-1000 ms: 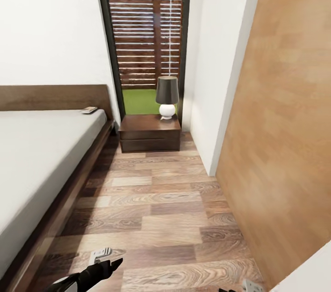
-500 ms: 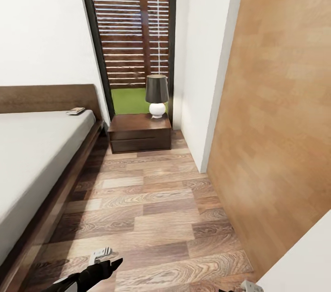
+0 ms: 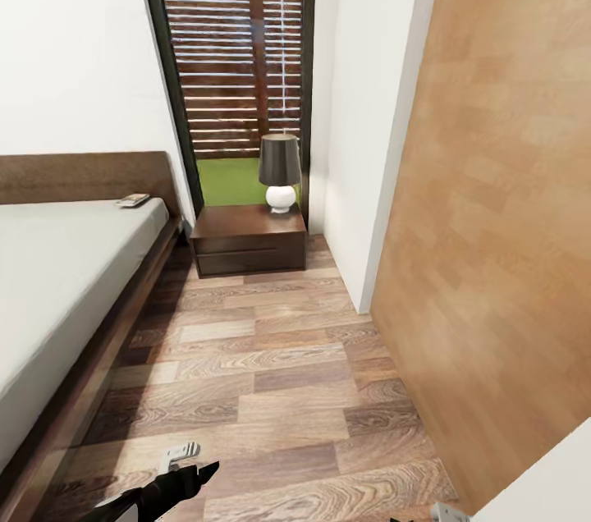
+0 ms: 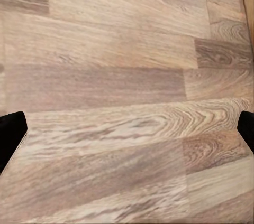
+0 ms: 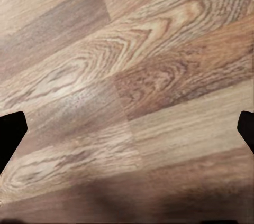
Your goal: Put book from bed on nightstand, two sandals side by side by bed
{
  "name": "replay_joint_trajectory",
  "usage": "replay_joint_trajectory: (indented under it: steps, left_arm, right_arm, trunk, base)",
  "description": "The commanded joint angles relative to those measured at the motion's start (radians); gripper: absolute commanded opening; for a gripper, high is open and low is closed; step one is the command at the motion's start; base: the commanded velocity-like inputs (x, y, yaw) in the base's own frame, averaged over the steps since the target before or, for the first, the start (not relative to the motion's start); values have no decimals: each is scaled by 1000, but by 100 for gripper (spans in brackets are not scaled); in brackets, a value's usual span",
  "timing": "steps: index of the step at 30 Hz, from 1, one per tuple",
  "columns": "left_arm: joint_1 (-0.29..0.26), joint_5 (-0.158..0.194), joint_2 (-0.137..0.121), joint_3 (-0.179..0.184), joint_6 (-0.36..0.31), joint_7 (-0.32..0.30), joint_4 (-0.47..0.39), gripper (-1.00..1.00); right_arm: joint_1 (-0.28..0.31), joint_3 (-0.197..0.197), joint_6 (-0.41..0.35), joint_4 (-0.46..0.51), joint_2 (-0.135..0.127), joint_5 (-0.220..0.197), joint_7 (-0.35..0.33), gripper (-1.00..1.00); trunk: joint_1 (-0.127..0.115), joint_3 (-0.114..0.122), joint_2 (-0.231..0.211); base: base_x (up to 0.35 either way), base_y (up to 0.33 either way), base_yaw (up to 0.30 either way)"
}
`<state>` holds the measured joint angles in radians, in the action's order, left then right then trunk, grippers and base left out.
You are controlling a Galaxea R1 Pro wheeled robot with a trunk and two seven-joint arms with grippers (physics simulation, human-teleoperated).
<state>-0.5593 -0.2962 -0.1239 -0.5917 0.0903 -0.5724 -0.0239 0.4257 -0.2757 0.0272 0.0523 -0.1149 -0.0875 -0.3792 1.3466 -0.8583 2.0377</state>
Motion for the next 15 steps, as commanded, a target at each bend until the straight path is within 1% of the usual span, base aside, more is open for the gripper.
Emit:
replay_joint_trajectory:
  steps: [1,7,12,15]
  left_arm:
    - [-1,-11,0,-7,6,-1,1,100]
    - [-1,-11,0,-7,6,-1,1,100]
    - [-1,-11,0,-7,6,-1,1,100]
    - [-1,-11,0,-7,6,-1,1,100]
  right_arm:
    - [1,1,2,-2,0,-9,-4,100]
    - [1,1,2,-2,0,-9,-3,100]
    - [1,1,2,-2,0,-9,-3,100]
    - [1,1,2,-2,0,-9,-3,100]
  trunk:
    - [0,-1,0]
    - [0,-1,0]
    - [0,-1,0]
    - [0,-1,0]
  base:
    - [311,0,0]
    - [291,0,0]
    - [80,0,0]
    - [150,-94,0]
